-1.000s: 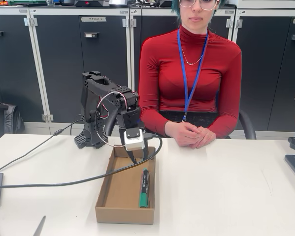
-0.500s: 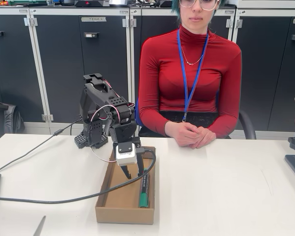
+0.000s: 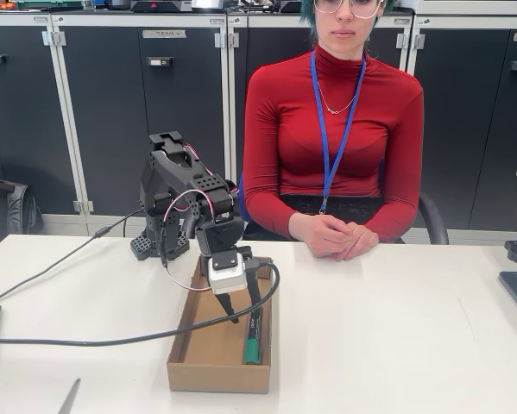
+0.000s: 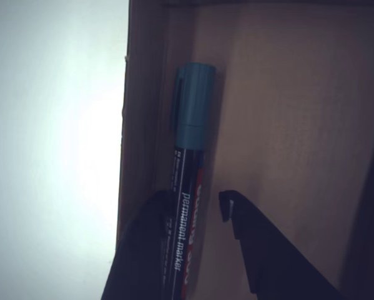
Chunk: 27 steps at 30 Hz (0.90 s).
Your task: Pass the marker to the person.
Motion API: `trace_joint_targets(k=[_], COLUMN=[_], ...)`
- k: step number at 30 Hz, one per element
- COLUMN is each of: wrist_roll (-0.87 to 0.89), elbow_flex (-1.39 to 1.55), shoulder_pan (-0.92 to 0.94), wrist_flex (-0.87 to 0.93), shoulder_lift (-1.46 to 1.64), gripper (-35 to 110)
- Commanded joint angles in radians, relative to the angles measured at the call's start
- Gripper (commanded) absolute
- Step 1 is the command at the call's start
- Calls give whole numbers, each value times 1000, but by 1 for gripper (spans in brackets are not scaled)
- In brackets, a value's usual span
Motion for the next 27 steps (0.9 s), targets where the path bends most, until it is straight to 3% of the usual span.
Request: trace_joint_targets(k=[1,20,27], wrist_roll=[5,-25,-40], elbow_flex=[-83,-144,-141], shoulder_pan=[-25,-32,-28], wrist_flex=[-15,-58,-14], shoulder_lift=[-6,-121,-137], gripper=[16,26,20])
